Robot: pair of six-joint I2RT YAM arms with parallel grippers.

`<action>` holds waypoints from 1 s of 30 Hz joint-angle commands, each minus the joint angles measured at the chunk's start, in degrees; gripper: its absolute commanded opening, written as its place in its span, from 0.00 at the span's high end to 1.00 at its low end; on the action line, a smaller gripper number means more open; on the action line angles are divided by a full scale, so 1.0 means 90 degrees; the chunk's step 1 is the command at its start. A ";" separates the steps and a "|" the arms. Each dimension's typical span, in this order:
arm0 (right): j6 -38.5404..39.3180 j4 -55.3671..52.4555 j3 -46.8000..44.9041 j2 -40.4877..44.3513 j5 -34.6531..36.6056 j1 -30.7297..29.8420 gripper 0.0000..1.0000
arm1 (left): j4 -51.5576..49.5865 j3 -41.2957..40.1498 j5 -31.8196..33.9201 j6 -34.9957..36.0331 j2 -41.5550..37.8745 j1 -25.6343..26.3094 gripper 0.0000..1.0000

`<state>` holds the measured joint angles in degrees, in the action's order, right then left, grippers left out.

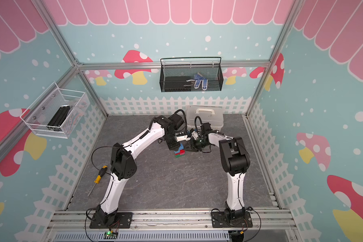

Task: Assemble the number 5 with lego
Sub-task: Assemble the lego brick with the lego brick.

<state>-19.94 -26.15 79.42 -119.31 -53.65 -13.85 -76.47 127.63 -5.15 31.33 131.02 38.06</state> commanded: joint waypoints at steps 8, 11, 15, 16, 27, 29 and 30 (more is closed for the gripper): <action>0.0217 -0.0190 0.0111 -0.0236 0.0120 -0.0052 0.65 | -0.0120 0.0296 -0.0002 0.0195 0.0245 0.0063 1.00; 0.0224 -0.0194 0.0090 -0.0241 0.0121 -0.0050 0.65 | -0.0118 0.0343 -0.0021 0.0200 0.0271 0.0059 1.00; 0.0234 -0.0195 0.0070 -0.0239 0.0119 -0.0058 0.65 | -0.0137 0.0325 -0.0017 0.0190 0.0305 0.0058 1.00; 0.0234 -0.0198 0.0065 -0.0247 0.0121 -0.0048 0.65 | -0.0138 0.0306 0.0003 0.0191 0.0315 0.0063 1.00; 0.0253 -0.0247 0.0102 -0.0259 0.0121 -0.0053 0.65 | -0.0156 0.0268 0.0073 0.0259 0.0422 0.0074 1.00; 0.0253 -0.0244 0.0102 -0.0271 0.0117 -0.0053 0.65 | -0.0155 0.0236 0.0059 0.0264 0.0436 0.0082 1.00; 0.0253 -0.0248 0.0102 -0.0285 0.0112 -0.0053 0.65 | -0.0155 0.0233 0.0064 0.0254 0.0460 0.0087 1.00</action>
<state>-19.68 -26.20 79.68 -119.63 -54.00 -13.93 -76.53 129.36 -4.08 31.77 132.84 38.39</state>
